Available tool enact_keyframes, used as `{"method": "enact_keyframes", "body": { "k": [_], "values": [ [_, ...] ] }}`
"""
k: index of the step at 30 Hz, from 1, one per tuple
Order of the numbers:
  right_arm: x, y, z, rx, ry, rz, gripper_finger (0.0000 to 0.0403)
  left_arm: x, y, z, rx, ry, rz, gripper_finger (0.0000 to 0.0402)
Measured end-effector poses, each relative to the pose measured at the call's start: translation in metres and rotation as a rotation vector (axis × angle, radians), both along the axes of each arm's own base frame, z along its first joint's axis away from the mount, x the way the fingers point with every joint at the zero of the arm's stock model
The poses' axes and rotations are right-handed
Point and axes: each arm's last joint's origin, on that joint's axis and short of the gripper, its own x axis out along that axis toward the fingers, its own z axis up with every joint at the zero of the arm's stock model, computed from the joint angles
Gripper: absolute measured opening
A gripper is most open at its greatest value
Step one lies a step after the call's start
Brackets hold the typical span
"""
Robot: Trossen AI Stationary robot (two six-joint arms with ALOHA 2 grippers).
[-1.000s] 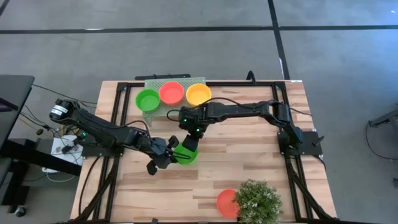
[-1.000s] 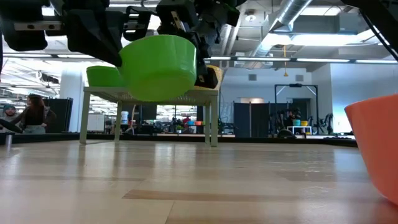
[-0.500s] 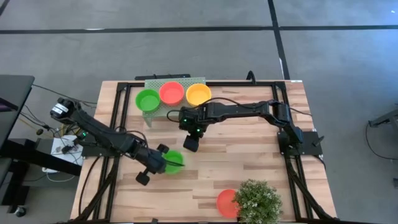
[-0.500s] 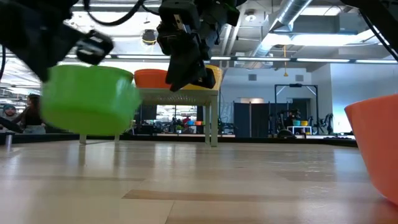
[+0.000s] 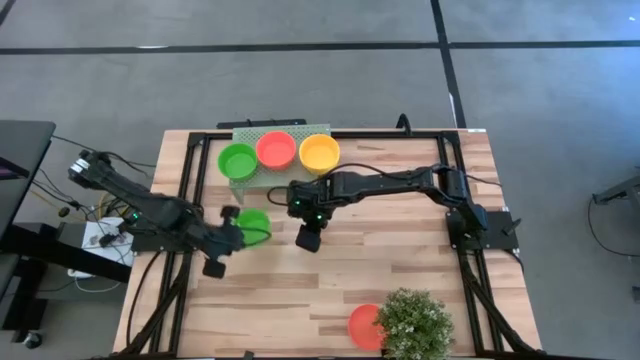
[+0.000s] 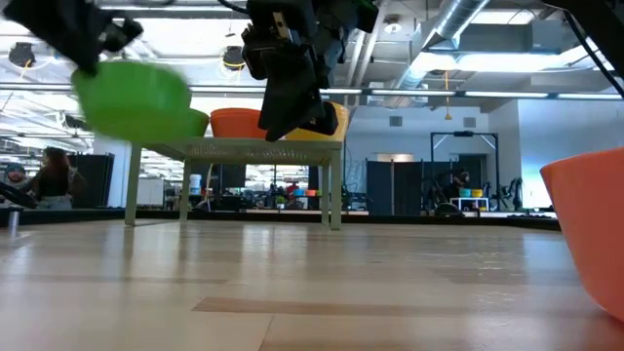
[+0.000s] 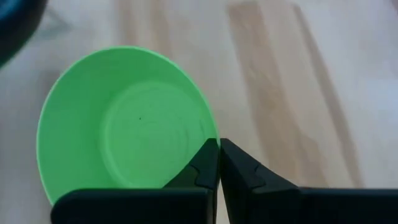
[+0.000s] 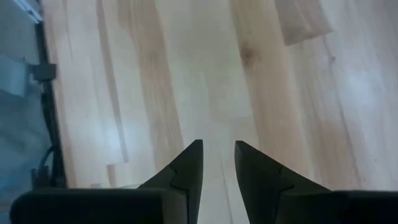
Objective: Pick & Place Mini bowls
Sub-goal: Stack the green bowl on the green bowl on the shelf
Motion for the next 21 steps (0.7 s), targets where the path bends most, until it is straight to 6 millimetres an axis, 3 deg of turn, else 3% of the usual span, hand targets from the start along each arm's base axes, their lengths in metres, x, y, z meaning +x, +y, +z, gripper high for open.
{"method": "enact_keyframes", "body": {
  "k": [6,11,15,21],
  "values": [
    [0.0,0.004,-0.001,-0.133,0.004,-0.048,0.0088,-0.011,0.014,0.056,0.175,-0.155,0.013,0.0008],
    [-0.005,0.007,0.006,-0.278,-0.008,-0.008,0.0081,-0.012,0.027,0.089,0.199,-0.153,0.06,0.001],
    [-0.006,0.008,0.009,-0.355,-0.009,-0.023,0.0068,-0.014,0.044,0.102,0.241,-0.078,0.142,0.0007],
    [-0.006,0.008,0.009,-0.357,-0.009,-0.023,0.0063,-0.011,0.072,0.103,0.326,-0.016,0.223,0.0008]
  ]
}}
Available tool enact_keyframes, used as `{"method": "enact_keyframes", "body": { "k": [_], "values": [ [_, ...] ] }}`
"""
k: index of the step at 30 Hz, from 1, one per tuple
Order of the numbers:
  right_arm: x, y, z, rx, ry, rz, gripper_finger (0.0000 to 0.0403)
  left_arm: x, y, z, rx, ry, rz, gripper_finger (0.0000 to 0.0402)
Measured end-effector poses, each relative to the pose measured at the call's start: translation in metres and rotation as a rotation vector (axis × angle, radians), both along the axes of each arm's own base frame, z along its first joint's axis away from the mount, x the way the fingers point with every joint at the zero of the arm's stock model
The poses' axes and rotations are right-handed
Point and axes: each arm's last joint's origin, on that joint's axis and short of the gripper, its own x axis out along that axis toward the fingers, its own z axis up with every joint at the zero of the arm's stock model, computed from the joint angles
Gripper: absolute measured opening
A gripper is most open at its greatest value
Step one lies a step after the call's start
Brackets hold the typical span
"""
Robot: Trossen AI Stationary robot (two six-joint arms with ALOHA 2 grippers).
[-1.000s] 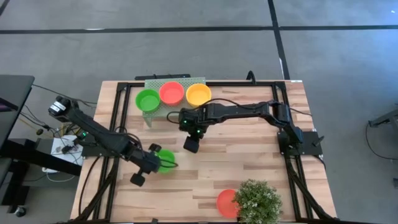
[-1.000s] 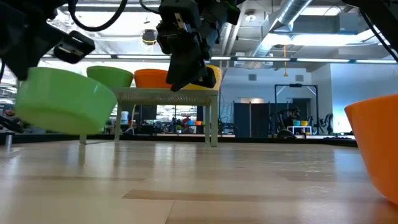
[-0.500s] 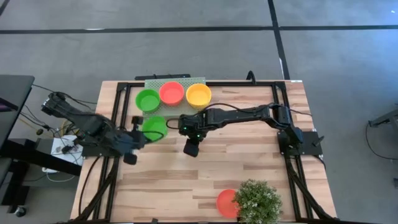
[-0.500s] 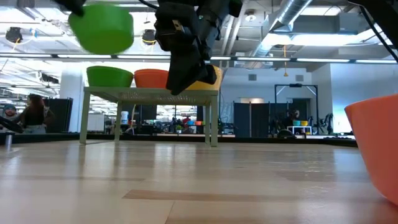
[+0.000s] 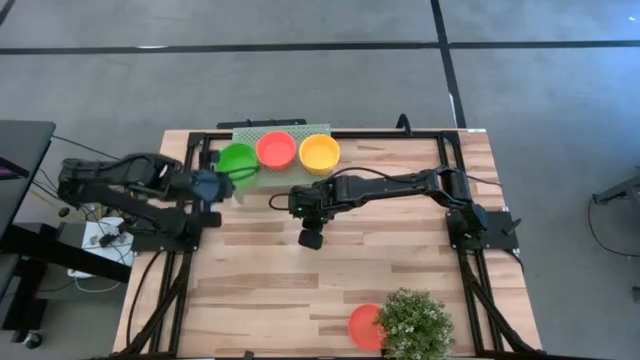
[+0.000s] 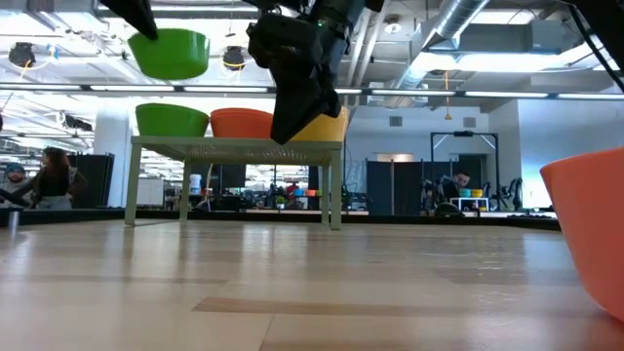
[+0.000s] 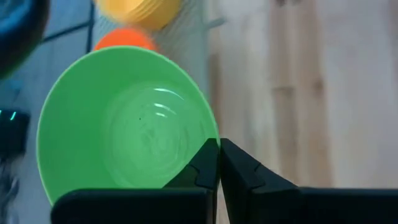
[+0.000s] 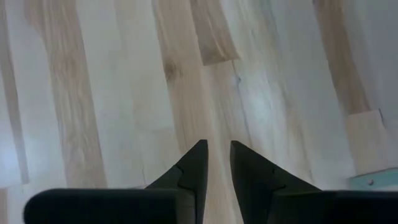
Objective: Pick & Place Mini bowls
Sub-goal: Stack the green bowl on the green bowl on the shelf
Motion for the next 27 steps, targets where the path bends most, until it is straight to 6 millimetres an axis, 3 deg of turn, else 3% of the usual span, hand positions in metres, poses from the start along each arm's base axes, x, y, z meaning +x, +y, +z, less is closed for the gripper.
{"method": "enact_keyframes", "body": {
  "k": [13,27],
  "values": [
    [0.0,0.005,0.0,0.001,0.003,0.01,0.0063,0.002,0.058,-0.007,-0.08,0.089,0.25,0.0009],
    [-0.002,0.004,-0.001,0.0,0.026,0.008,0.0063,0.03,0.075,-0.027,-0.14,0.22,0.243,0.0012]
  ]
}}
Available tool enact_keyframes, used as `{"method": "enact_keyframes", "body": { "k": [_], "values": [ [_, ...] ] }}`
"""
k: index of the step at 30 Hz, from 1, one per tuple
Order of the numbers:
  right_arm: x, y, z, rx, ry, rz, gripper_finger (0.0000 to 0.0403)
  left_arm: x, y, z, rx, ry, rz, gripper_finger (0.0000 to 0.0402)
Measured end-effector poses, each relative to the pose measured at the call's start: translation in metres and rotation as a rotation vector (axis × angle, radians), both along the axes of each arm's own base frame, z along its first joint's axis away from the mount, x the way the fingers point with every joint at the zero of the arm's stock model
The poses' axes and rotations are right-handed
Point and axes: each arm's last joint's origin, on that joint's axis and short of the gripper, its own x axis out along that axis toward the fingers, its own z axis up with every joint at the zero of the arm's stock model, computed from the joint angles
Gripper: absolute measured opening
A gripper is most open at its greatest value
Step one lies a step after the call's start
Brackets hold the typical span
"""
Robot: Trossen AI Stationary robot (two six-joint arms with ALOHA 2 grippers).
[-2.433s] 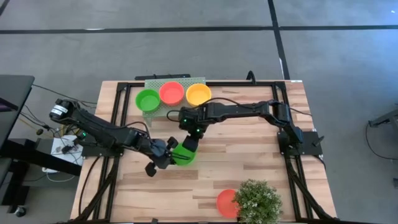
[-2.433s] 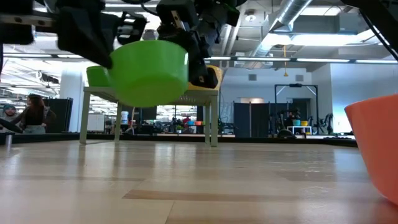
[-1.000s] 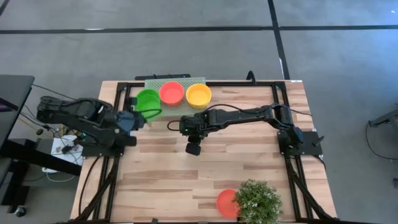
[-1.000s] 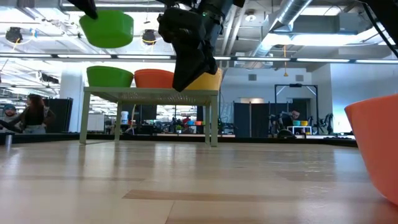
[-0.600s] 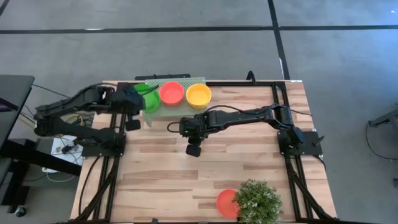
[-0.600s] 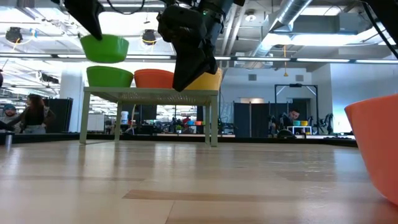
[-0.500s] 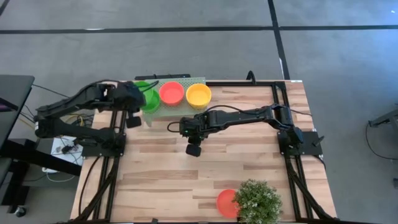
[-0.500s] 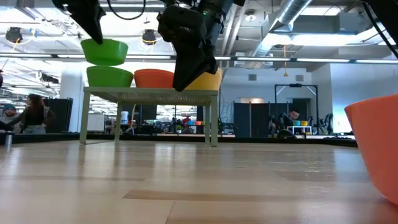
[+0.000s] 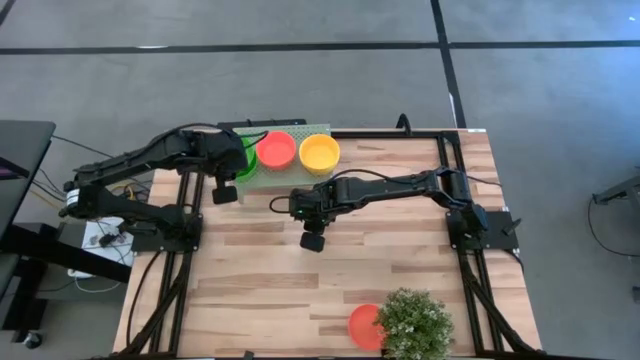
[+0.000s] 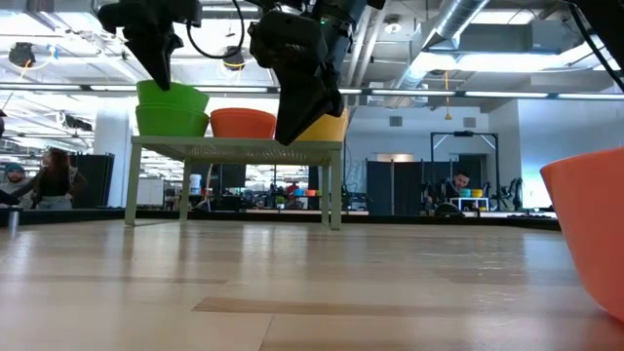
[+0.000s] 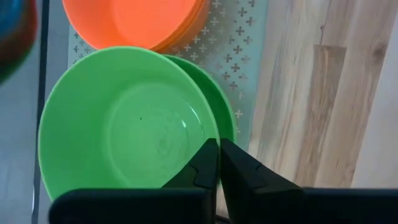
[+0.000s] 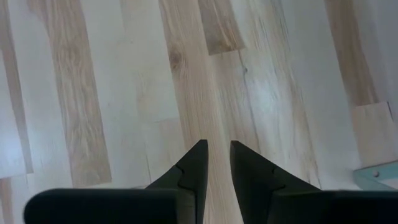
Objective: Pick & Place Mini bowls
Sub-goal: Stack the green bowl on the green bowl on the shelf, then stack the orange bowl on the orange bowl on the shelf
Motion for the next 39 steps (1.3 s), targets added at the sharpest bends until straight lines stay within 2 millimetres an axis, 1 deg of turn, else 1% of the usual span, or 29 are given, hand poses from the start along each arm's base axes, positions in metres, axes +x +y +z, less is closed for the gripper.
{"method": "enact_keyframes", "body": {
  "k": [17,21,26,29,33,36,38,39],
  "values": [
    [0.0,0.0,0.0,0.0,0.0,0.001,0.0063,0.004,0.001,0.002,0.014,-0.047,0.004,0.0076],
    [0.0,0.0,0.0,0.0,0.0,0.002,0.0063,0.006,-0.002,0.002,0.017,-0.059,-0.014,0.0089],
    [-0.005,0.003,0.006,-0.011,0.012,0.03,0.0063,0.009,-0.015,0.003,0.01,-0.081,-0.061,0.0092],
    [-0.012,0.009,0.016,-0.012,0.013,0.046,0.0063,0.009,-0.027,0.006,-0.012,-0.124,-0.058,0.0092],
    [-0.02,0.02,0.036,-0.012,-0.042,0.079,0.0063,0.006,-0.044,0.012,-0.034,-0.19,-0.093,0.0092],
    [-0.029,0.029,0.052,-0.028,-0.08,0.137,0.0063,0.003,-0.056,0.015,-0.06,-0.234,-0.121,0.0092],
    [-0.035,0.034,0.055,-0.027,-0.096,0.153,0.0063,0.003,-0.065,0.013,-0.081,-0.285,-0.135,0.0092],
    [-0.038,0.037,0.054,-0.023,-0.087,0.152,0.0063,0.003,-0.07,0.01,-0.088,-0.304,-0.155,0.0092]
  ]
}}
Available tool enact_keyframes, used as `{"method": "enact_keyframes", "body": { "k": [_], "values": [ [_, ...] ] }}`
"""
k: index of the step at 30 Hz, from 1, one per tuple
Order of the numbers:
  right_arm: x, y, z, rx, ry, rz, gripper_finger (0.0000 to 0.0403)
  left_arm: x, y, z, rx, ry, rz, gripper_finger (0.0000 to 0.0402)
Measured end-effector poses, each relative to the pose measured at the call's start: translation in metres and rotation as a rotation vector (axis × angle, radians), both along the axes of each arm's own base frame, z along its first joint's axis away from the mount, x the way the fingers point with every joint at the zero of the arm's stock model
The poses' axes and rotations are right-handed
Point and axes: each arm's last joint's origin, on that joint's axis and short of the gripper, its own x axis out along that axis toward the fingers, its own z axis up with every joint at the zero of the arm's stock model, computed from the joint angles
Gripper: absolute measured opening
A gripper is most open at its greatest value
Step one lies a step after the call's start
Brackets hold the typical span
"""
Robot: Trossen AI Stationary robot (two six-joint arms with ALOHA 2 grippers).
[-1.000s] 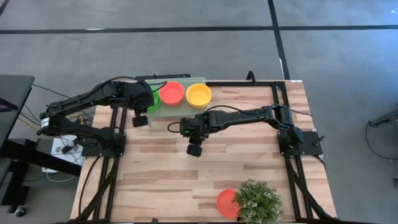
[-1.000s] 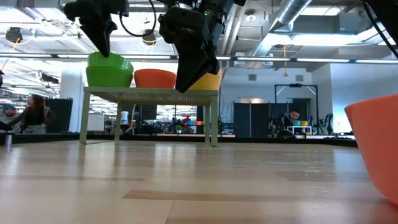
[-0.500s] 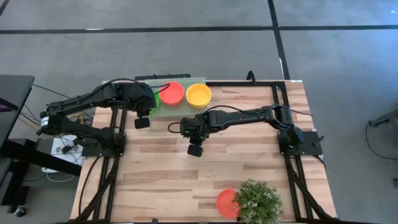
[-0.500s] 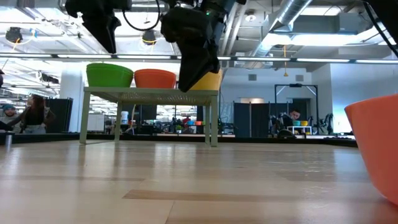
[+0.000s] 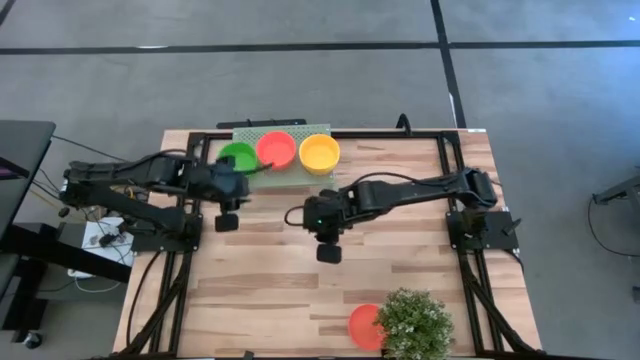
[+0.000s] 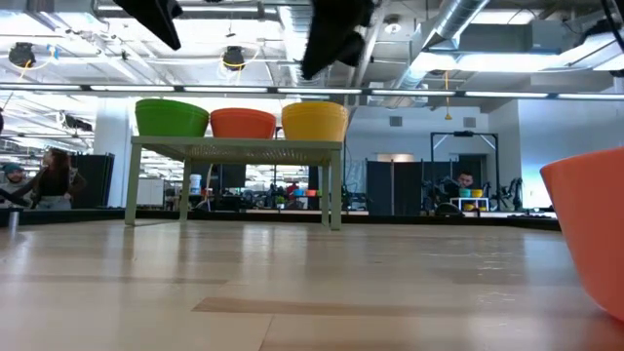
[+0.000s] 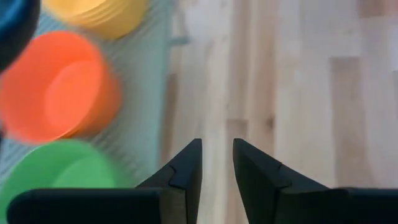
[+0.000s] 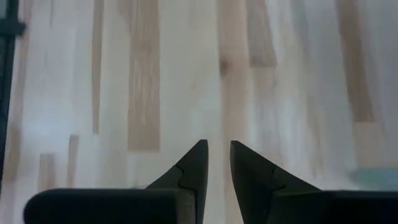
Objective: Pick & Place Mini bowls
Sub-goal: Stack the orange bowl on the orange bowl on the shelf
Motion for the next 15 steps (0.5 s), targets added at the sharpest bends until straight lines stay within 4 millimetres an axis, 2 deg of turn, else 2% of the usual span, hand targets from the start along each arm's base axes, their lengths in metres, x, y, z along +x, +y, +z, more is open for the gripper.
{"method": "enact_keyframes", "body": {
  "k": [5,10,15],
  "values": [
    [-0.02,0.012,-0.026,0.018,0.104,-0.025,0.0063,0.001,-0.025,-0.03,-0.039,-0.104,-0.146,0.0092],
    [-0.045,0.028,-0.063,0.09,0.265,-0.102,0.0063,0.006,-0.049,-0.065,-0.07,-0.225,-0.263,0.0092],
    [-0.061,0.052,-0.079,0.183,0.374,-0.108,0.0063,0.008,-0.063,-0.089,-0.095,-0.299,-0.327,0.0092]
  ]
}}
